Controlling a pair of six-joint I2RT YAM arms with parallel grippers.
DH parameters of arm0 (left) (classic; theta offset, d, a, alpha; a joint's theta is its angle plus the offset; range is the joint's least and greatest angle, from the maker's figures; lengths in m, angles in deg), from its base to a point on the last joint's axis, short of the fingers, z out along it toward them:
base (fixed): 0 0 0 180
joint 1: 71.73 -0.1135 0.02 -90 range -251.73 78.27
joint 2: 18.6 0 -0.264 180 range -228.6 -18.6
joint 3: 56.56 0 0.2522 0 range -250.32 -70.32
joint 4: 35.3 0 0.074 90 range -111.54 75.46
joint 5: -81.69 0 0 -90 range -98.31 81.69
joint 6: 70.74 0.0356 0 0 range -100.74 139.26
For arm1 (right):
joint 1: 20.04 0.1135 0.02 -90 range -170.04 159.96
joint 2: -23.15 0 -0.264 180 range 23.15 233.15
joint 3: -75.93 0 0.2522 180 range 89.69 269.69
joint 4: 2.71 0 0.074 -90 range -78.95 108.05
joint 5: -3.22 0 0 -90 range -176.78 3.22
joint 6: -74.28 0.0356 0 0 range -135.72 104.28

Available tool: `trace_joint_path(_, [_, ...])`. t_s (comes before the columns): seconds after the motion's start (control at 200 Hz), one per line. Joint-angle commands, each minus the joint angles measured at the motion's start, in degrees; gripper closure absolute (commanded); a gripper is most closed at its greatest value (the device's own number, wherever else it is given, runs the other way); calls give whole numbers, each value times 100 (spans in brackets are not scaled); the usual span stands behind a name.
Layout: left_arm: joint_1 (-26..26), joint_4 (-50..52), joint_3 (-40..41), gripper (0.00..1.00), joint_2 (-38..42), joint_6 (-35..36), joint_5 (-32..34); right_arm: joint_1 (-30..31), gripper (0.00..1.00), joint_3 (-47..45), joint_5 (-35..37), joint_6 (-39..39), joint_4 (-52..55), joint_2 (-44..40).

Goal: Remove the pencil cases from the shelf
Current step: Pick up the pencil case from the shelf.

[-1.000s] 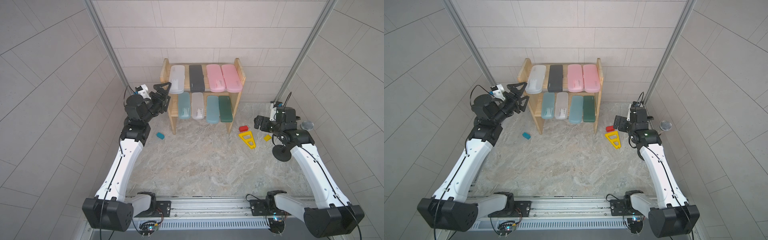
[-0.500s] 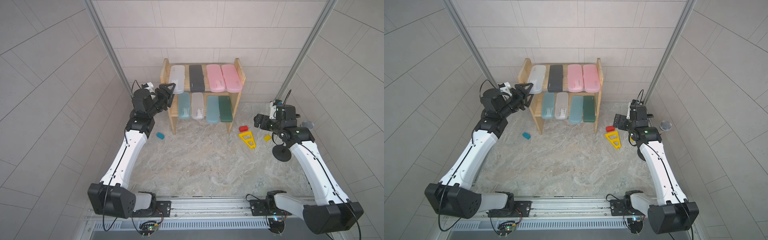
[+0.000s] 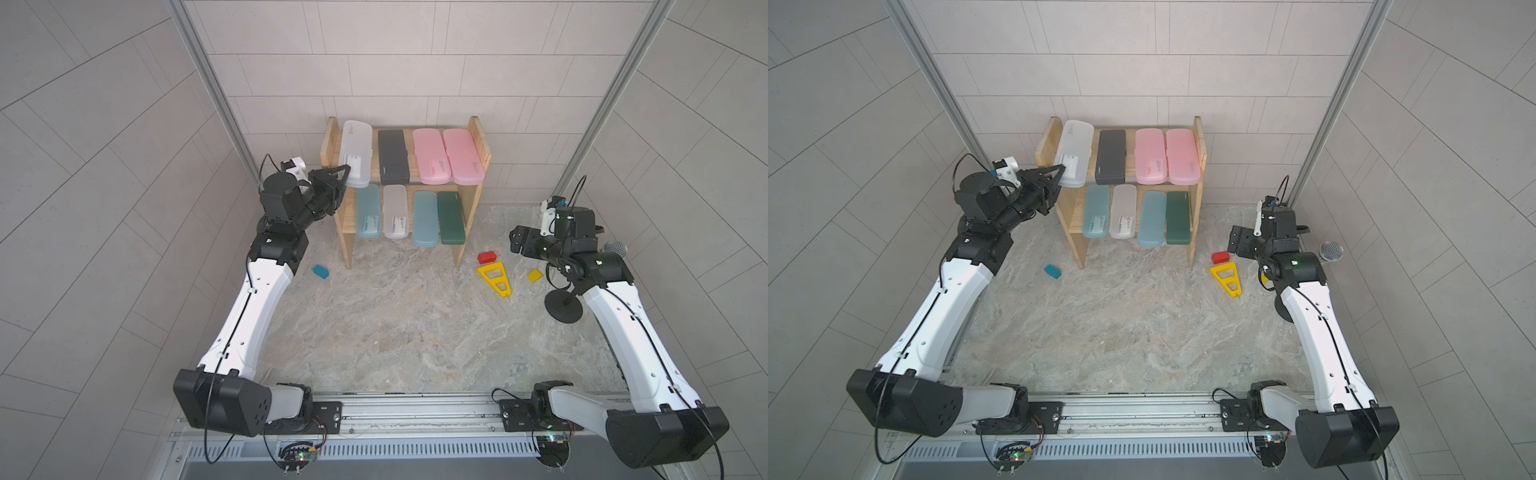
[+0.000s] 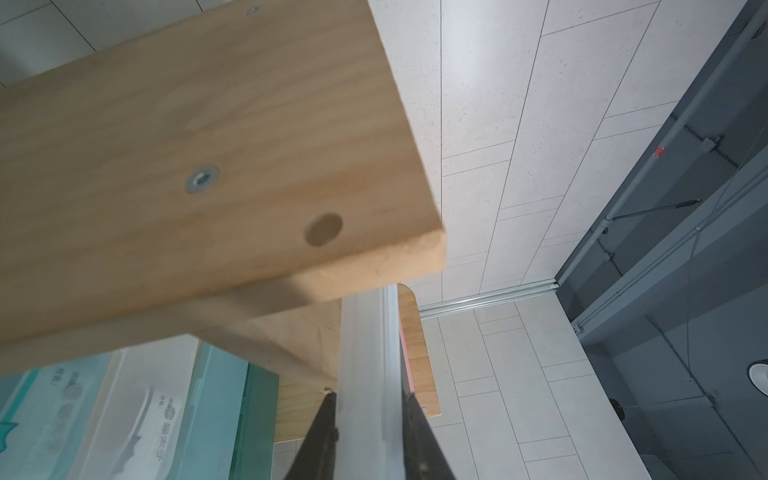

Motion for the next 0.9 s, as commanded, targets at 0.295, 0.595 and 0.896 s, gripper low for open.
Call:
trace_joint_path(0.295, [16,-1615,1628,100,1913,2593,358,517,0,1415,-931,650,-49,-651])
trace_joint_path(0.595, [20,-2130,3089,100,3861,4451,409,2726,0,2632,-832,1558,-840,36])
trace_joint_path(0.896, [21,-1974,3496,100,4553,4671,391,5011,0,4744,-89,1269,-617,2099])
